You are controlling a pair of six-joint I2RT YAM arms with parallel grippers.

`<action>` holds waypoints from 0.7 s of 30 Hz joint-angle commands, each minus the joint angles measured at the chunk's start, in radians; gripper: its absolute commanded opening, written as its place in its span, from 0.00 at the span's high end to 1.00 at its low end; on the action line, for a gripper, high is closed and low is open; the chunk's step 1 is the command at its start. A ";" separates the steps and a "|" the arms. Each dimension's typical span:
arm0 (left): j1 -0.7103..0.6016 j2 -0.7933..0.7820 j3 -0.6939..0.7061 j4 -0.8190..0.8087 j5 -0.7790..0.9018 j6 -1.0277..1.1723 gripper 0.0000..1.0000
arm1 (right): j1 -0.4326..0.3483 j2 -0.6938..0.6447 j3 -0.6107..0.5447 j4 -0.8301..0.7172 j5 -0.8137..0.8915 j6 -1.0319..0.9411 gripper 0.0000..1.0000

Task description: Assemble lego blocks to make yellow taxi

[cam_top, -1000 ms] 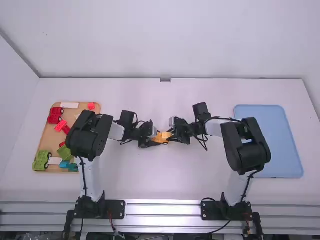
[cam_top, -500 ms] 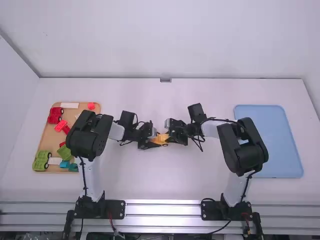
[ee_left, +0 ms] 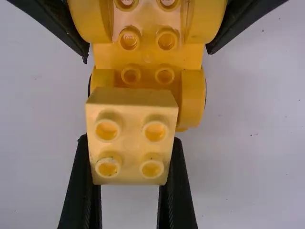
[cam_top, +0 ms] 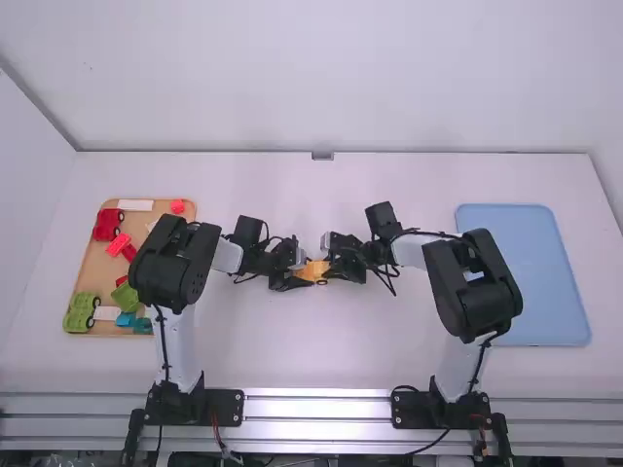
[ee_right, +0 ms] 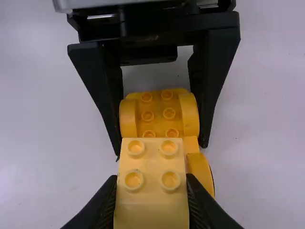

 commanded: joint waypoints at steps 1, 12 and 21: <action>-0.012 0.021 0.010 -0.011 0.011 0.004 0.56 | 0.000 0.005 -0.002 -0.002 0.002 -0.006 0.95; -0.014 0.021 0.010 -0.029 0.011 0.004 0.56 | 0.048 0.005 -0.002 0.011 0.091 -0.005 0.98; -0.014 0.021 0.010 -0.029 0.011 0.004 0.56 | 0.035 0.005 -0.002 0.025 0.091 0.017 0.99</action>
